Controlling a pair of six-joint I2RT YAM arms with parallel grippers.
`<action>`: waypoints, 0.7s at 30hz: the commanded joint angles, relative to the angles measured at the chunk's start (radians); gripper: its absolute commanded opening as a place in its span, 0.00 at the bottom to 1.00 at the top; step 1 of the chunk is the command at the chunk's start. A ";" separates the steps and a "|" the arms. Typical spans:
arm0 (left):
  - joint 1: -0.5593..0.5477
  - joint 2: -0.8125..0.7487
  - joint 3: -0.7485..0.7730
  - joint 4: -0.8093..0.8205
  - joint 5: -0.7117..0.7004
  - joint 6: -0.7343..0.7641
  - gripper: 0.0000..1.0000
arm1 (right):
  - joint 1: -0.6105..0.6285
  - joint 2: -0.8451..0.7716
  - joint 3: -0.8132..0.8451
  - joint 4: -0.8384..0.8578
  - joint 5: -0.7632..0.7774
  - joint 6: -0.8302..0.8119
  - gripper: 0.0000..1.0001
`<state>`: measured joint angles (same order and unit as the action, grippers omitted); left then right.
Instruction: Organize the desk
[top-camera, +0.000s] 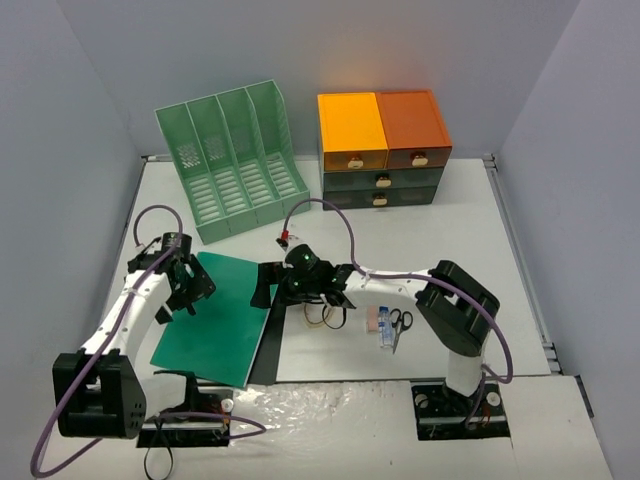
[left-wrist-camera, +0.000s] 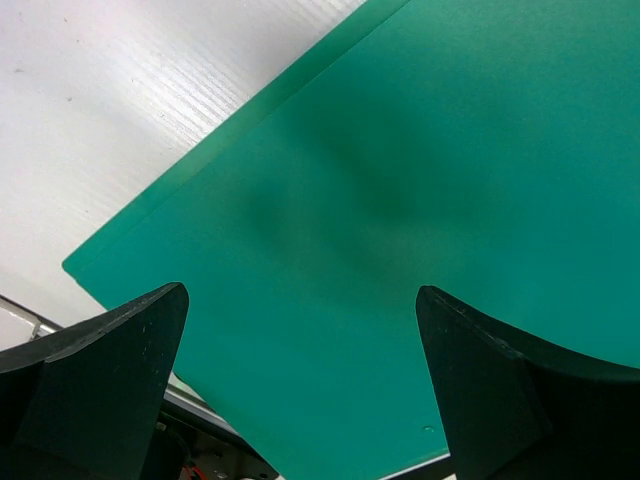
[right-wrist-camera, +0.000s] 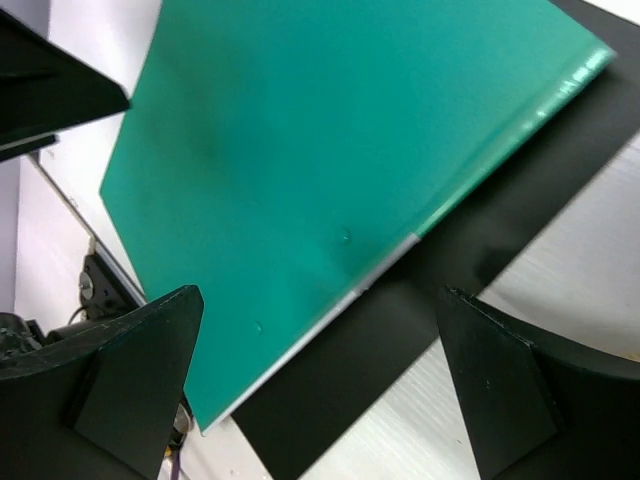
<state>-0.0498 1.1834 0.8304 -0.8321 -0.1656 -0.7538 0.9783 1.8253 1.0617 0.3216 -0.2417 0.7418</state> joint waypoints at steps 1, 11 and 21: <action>0.108 0.039 0.004 0.065 0.043 0.027 0.97 | 0.016 0.012 0.058 0.094 -0.039 0.005 1.00; 0.267 0.143 0.059 0.141 0.130 0.110 0.97 | 0.023 0.040 0.069 0.094 -0.047 -0.001 1.00; 0.353 0.316 0.129 0.177 0.234 0.171 0.97 | 0.025 0.048 0.061 0.087 -0.049 0.001 1.00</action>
<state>0.2731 1.4709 0.8986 -0.6820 0.0222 -0.6187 0.9966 1.8794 1.0828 0.3565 -0.2780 0.7406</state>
